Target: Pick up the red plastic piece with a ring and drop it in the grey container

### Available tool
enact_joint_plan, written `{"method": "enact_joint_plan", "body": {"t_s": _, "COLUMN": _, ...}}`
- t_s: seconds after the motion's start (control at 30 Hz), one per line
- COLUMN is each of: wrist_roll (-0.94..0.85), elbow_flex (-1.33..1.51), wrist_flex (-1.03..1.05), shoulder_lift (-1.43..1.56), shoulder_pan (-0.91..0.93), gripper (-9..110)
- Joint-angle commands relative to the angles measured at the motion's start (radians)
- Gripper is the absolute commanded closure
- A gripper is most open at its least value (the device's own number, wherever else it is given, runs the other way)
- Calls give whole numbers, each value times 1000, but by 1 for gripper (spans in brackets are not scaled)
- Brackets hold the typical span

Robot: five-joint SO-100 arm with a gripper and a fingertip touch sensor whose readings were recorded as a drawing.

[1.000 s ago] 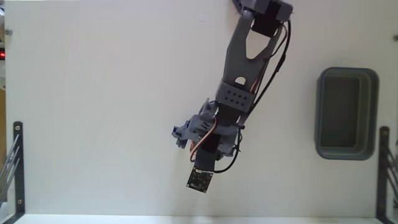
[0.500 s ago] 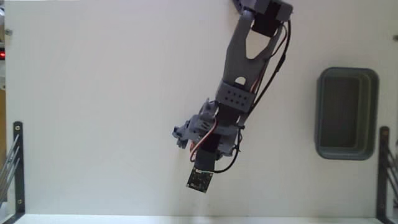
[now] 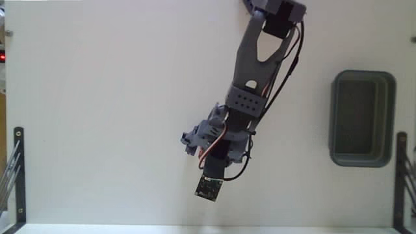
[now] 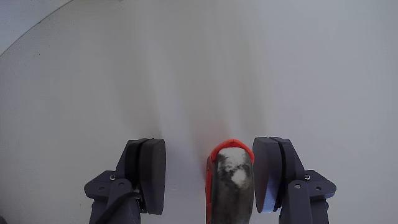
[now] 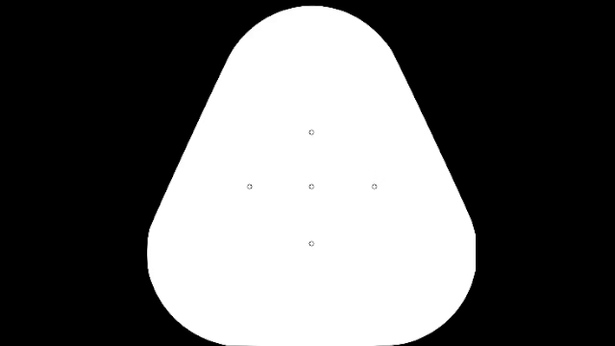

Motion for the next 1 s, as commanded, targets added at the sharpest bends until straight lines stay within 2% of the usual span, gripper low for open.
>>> {"method": "enact_joint_plan", "body": {"t_s": 0.0, "wrist_roll": 5, "elbow_flex": 6, "wrist_flex": -17, "shoulder_lift": 30, "shoulder_pan": 13, "gripper": 19}}
{"method": "enact_joint_plan", "body": {"t_s": 0.97, "wrist_roll": 5, "elbow_flex": 6, "wrist_flex": -17, "shoulder_lift": 30, "shoulder_pan": 13, "gripper": 27}}
